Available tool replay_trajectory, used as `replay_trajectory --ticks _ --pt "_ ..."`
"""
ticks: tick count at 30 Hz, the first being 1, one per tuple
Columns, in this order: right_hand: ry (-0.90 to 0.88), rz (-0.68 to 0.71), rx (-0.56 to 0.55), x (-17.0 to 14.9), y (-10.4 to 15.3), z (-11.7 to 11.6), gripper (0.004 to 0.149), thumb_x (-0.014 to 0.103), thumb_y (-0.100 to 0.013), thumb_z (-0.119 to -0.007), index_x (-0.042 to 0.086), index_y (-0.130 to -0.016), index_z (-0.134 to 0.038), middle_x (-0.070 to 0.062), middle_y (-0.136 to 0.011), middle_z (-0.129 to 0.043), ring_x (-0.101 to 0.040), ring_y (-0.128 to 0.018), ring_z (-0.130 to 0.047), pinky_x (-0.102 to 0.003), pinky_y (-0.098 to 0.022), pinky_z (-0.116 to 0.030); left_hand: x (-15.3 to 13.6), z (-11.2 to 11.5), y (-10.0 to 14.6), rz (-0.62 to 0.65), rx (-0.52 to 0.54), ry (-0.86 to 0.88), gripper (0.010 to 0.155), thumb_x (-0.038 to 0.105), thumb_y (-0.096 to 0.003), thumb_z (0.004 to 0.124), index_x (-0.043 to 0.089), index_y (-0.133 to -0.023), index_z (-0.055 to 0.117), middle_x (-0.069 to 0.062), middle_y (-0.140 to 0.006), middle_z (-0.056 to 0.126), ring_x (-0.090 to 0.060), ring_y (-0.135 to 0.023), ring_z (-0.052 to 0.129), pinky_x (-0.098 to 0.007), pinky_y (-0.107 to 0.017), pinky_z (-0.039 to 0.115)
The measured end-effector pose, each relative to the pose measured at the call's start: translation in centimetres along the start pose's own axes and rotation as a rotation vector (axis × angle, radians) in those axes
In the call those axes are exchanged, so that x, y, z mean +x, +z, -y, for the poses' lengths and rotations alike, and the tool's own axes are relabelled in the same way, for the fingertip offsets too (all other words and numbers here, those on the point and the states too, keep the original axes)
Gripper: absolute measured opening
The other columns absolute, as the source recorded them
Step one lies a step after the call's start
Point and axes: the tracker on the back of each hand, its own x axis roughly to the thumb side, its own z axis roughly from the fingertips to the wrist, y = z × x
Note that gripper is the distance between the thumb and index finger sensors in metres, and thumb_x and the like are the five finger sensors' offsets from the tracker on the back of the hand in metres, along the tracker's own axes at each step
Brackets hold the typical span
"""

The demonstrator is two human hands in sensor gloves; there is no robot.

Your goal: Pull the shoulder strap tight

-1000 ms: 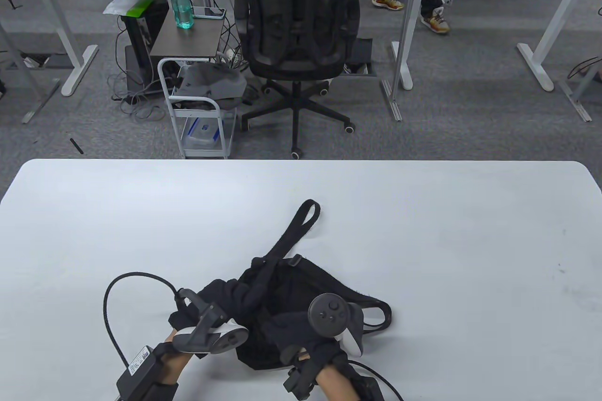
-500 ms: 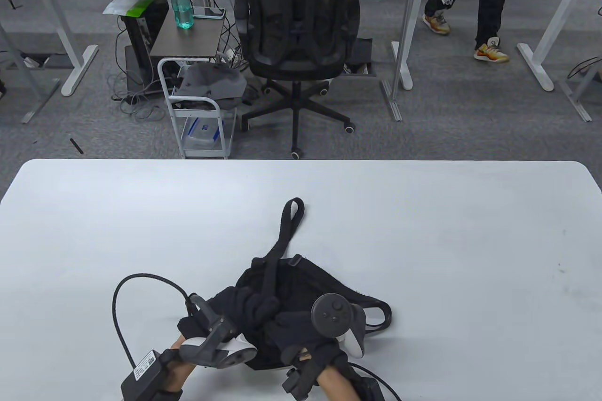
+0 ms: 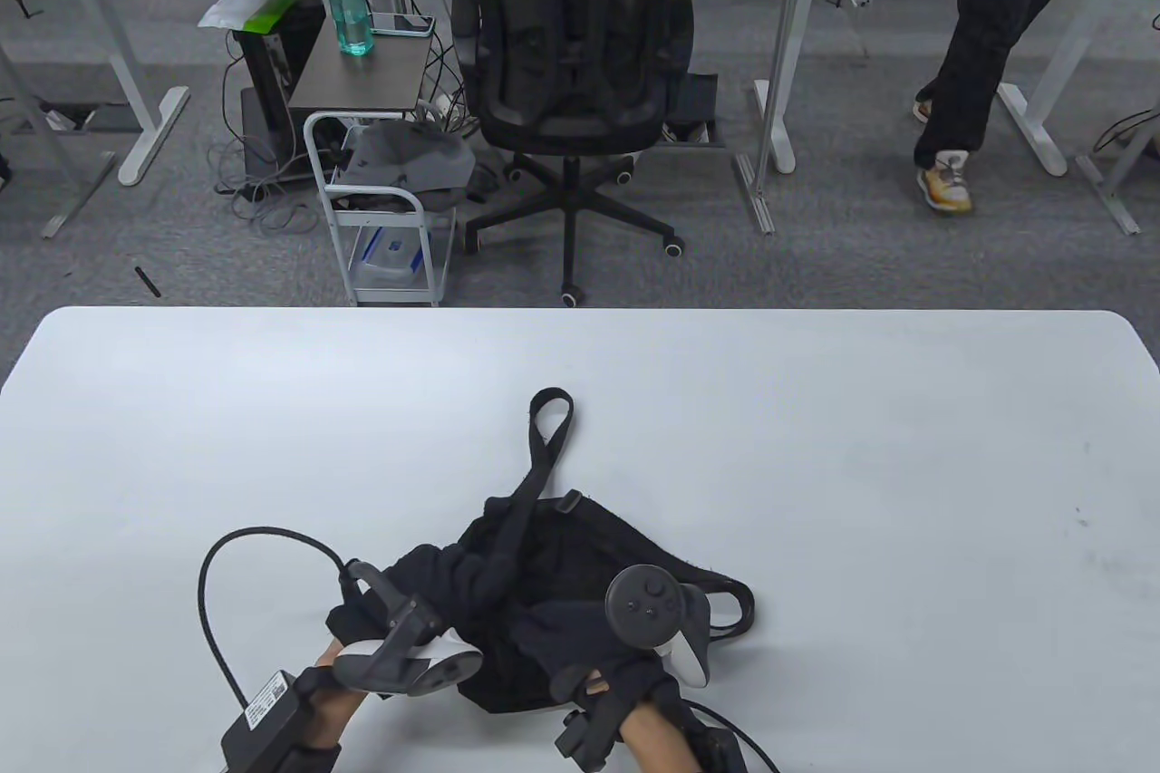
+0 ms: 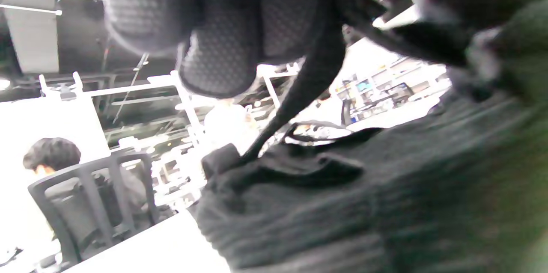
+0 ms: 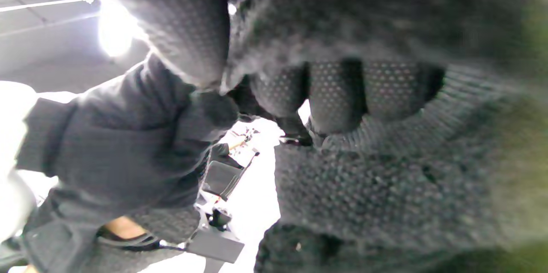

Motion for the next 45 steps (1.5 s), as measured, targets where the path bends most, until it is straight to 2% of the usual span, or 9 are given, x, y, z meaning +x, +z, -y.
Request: replay_trajectory --ticks 5,8,16,24,30,33,36,43,45 --pt "-0.020 0.034 -0.024 0.7 0.2 -0.4 0.045 0.045 -0.044 -0.083 0.007 -0.060 -0.101 -0.016 -0.055 -0.108 -0.037 -0.044 -0.105 -0.057 -0.048 -0.078 1.6 -1.4 -0.3 0.039 0.054 0.048 0.064 0.043 -0.0304 0.061 0.029 -0.093 0.063 0.009 -0.064 0.096 -0.016 -0.060 0.104 -0.033 -0.044 0.088" --pt "-0.038 0.046 -0.047 1.0 0.4 -0.3 0.040 0.038 -0.044 -0.084 0.005 -0.054 -0.103 -0.015 -0.048 -0.110 -0.036 -0.038 -0.106 -0.056 -0.045 -0.080 1.9 -1.6 -0.3 0.055 0.067 0.011 0.065 0.044 -0.0304 0.059 0.030 -0.093 0.063 0.011 -0.063 0.096 -0.014 -0.059 0.104 -0.031 -0.044 0.088" --pt "-0.052 0.029 -0.030 1.0 0.1 -0.4 0.038 0.036 -0.044 -0.083 0.004 -0.050 -0.104 -0.014 -0.042 -0.111 -0.034 -0.032 -0.107 -0.055 -0.043 -0.082 0.2 0.0 -0.6 -0.001 0.040 0.038 0.065 0.044 -0.0287 0.055 0.036 -0.093 0.060 0.011 -0.064 0.095 -0.015 -0.061 0.102 -0.032 -0.045 0.087" --pt "-0.048 0.014 0.019 0.7 0.0 -0.3 0.038 0.036 -0.044 -0.084 0.005 -0.051 -0.105 -0.015 -0.043 -0.112 -0.035 -0.033 -0.107 -0.055 -0.043 -0.082 -1.0 0.7 -0.4 -0.041 0.011 0.029 0.065 0.045 -0.0290 0.056 0.038 -0.094 0.059 0.011 -0.064 0.095 -0.015 -0.061 0.102 -0.032 -0.045 0.087" --pt "-0.039 0.009 -0.008 0.5 0.4 0.2 0.049 0.045 -0.043 -0.085 0.004 -0.065 -0.100 -0.020 -0.061 -0.106 -0.041 -0.049 -0.103 -0.059 -0.049 -0.076 0.7 -0.7 -0.3 0.007 0.059 0.015 0.064 0.043 -0.0310 0.059 0.030 -0.094 0.059 0.010 -0.065 0.095 -0.015 -0.061 0.103 -0.032 -0.045 0.087" --pt "-0.038 0.018 -0.013 0.7 0.4 0.0 0.050 0.046 -0.044 -0.083 0.004 -0.063 -0.101 -0.019 -0.058 -0.107 -0.040 -0.046 -0.104 -0.058 -0.048 -0.077 1.8 -1.7 -0.4 0.049 0.109 0.019 0.064 0.043 -0.0307 0.060 0.029 -0.094 0.060 0.010 -0.064 0.095 -0.016 -0.060 0.103 -0.032 -0.044 0.087" --pt "-0.064 0.024 -0.010 0.9 0.6 0.0 0.046 0.041 -0.044 -0.083 0.002 -0.058 -0.102 -0.018 -0.052 -0.109 -0.039 -0.041 -0.105 -0.057 -0.046 -0.078 2.4 -1.8 -0.3 0.075 0.107 -0.024 0.064 0.044 -0.0308 0.059 0.029 -0.094 0.060 0.010 -0.064 0.095 -0.015 -0.059 0.103 -0.031 -0.044 0.088" --pt "-0.050 0.027 -0.008 1.1 0.6 0.0 0.039 0.034 -0.044 -0.083 0.003 -0.054 -0.103 -0.016 -0.046 -0.111 -0.036 -0.035 -0.107 -0.056 -0.044 -0.081 0.2 -0.7 0.1 0.005 0.064 -0.025 0.065 0.044 -0.0300 0.056 0.031 -0.093 0.060 0.011 -0.064 0.095 -0.015 -0.060 0.103 -0.032 -0.044 0.088" --pt "-0.090 0.023 -0.018 1.2 0.5 0.0 0.038 0.034 -0.044 -0.083 0.002 -0.054 -0.103 -0.016 -0.047 -0.110 -0.036 -0.036 -0.107 -0.056 -0.044 -0.081 -0.1 -0.5 0.3 0.004 0.069 0.057 0.065 0.044 -0.0300 0.056 0.031 -0.094 0.060 0.010 -0.064 0.095 -0.015 -0.060 0.103 -0.032 -0.045 0.087"
